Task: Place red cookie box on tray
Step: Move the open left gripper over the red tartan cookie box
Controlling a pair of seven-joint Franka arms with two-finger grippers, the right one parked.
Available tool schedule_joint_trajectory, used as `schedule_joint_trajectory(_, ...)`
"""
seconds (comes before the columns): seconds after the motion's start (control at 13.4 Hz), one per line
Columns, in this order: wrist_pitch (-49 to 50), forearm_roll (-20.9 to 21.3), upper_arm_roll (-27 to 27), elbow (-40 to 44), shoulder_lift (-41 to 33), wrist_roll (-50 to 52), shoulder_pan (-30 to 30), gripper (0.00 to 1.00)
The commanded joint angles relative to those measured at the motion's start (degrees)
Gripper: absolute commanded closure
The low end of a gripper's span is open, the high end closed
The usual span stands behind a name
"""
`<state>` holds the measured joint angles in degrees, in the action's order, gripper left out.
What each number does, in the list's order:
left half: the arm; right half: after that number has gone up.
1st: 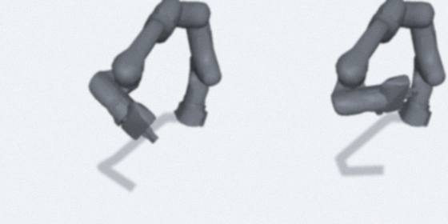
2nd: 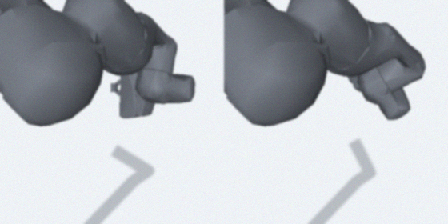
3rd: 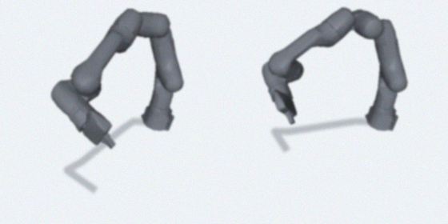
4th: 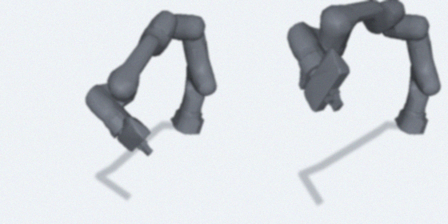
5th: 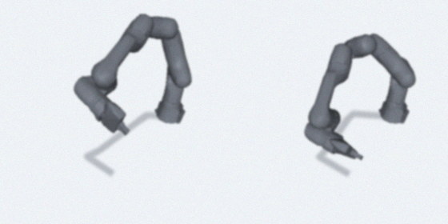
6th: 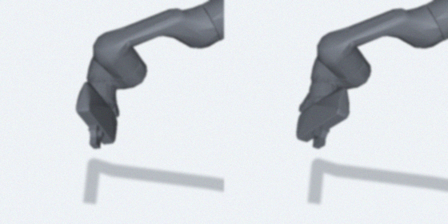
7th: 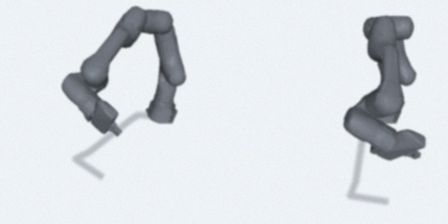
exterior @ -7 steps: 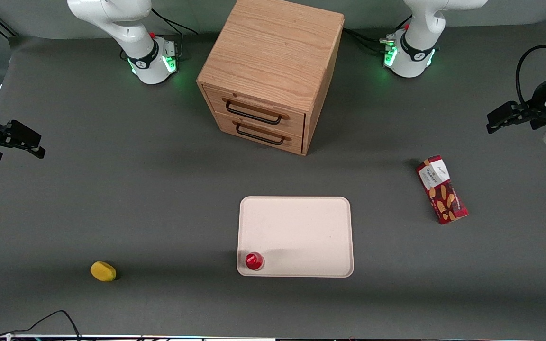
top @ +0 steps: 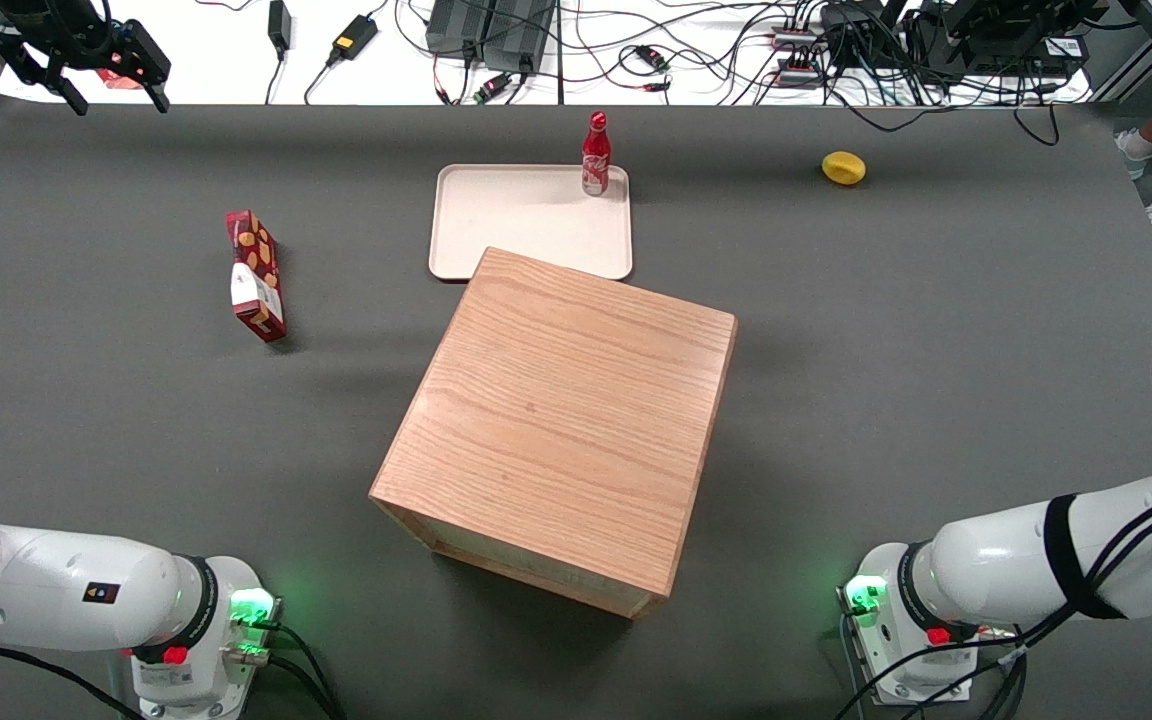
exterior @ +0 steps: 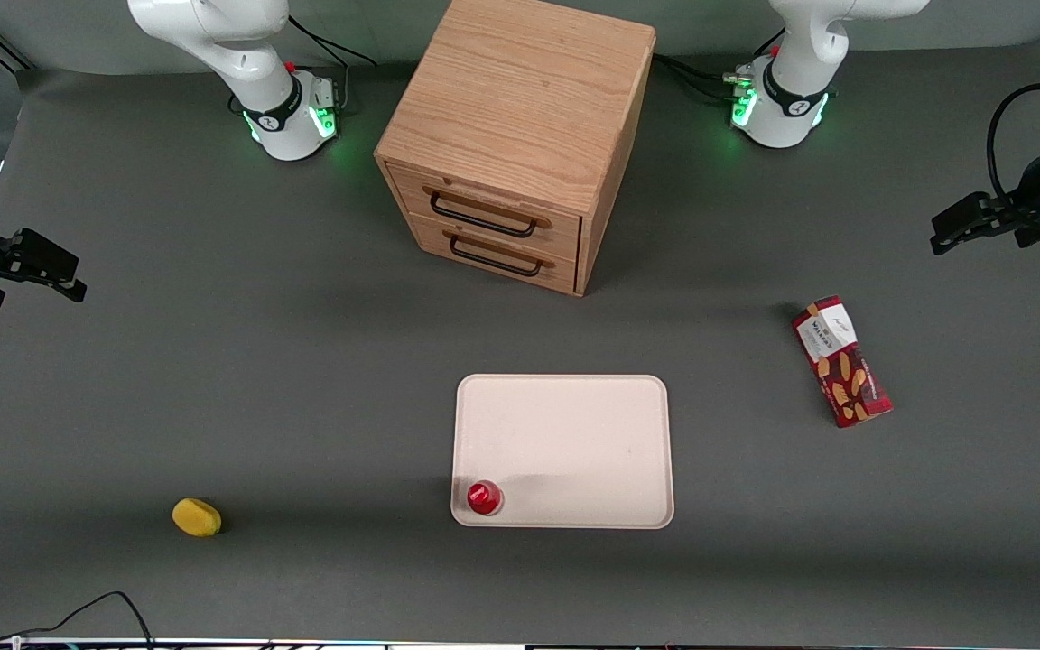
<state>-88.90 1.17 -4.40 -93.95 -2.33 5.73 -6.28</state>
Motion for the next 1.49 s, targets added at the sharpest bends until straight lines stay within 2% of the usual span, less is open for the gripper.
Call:
schedule_joint_trajectory(0.0,1.4,0.2,0.3,1.3,1.0,-0.9,0.6,0.00)
schedule_joint_trajectory(0.3,-0.6,0.4,0.2,-3.2,1.1,-1.0,0.7,0.00)
schedule_joint_trajectory(0.6,-10.1,0.9,0.2,-12.8,0.6,-0.9,1.2,0.00)
schedule_joint_trajectory(0.89,-26.0,0.8,0.2,-24.4,1.1,-0.6,1.4,0.00)
schedule_joint_trajectory(1.27,-46.9,0.8,0.2,-34.1,7.2,-0.8,2.9,0.00)
schedule_joint_trajectory(1.41,-52.2,0.5,0.2,-35.0,10.8,-0.8,2.9,0.00)
